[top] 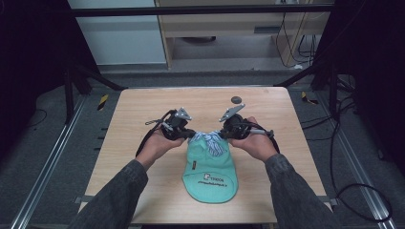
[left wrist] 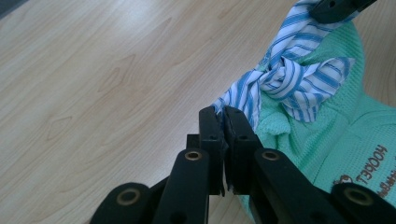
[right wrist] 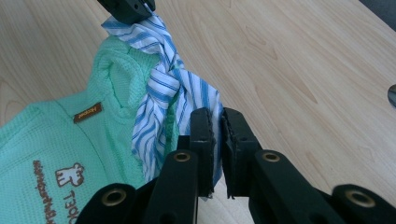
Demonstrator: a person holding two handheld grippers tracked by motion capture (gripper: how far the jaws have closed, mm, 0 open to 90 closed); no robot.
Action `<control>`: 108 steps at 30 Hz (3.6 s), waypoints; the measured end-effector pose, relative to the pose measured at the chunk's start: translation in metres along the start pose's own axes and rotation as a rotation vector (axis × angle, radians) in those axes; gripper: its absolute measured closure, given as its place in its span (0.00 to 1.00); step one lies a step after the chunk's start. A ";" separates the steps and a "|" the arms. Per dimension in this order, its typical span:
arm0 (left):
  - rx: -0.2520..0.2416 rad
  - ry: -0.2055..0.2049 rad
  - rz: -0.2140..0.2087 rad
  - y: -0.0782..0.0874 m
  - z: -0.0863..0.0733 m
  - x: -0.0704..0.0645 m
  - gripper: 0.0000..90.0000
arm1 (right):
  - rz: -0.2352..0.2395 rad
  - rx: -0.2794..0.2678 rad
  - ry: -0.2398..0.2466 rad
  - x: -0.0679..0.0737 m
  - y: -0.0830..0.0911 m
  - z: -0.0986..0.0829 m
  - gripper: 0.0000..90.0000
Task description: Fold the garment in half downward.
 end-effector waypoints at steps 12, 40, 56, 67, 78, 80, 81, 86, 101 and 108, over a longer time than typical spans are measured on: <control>0.007 -0.015 0.001 0.004 0.005 0.003 0.97 | -0.005 0.000 0.005 -0.003 -0.001 0.006 0.93; -0.006 -0.019 0.020 0.008 0.025 0.010 0.97 | -0.032 -0.027 0.025 -0.013 0.008 0.018 0.93; -0.002 -0.023 0.023 0.002 0.030 0.016 0.97 | -0.054 -0.021 0.027 -0.019 0.005 0.016 0.93; -0.013 -0.024 0.036 0.003 0.034 0.019 0.97 | -0.067 -0.026 0.046 -0.023 0.003 0.020 0.93; -0.015 -0.044 0.034 0.007 0.037 0.018 0.97 | -0.058 -0.025 0.053 -0.023 0.007 0.022 0.94; -0.019 -0.044 0.045 0.007 0.040 0.019 0.97 | -0.070 -0.032 0.056 -0.025 0.007 0.024 0.94; -0.020 -0.042 0.048 0.006 0.041 0.020 0.97 | -0.070 -0.032 0.056 -0.025 0.007 0.024 0.94; -0.006 -0.035 0.023 -0.001 0.045 0.024 0.97 | -0.083 -0.015 0.046 -0.032 0.003 0.026 0.94; -0.016 -0.030 0.062 -0.005 0.050 0.031 0.97 | -0.091 -0.023 0.022 -0.037 -0.002 0.024 0.93; -0.011 -0.031 0.075 -0.011 0.055 0.034 0.97 | -0.107 -0.003 0.027 -0.046 -0.005 0.027 0.94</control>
Point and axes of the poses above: each handheld gripper's, and its own axes: y roughly backward along the jaws, z roughly out of its top, x roughly to its left, the point moved 7 cm from there along -y, roughly forward along the jaws, and after that the axes turned 11 degrees about -x, right-handed, at the moved point
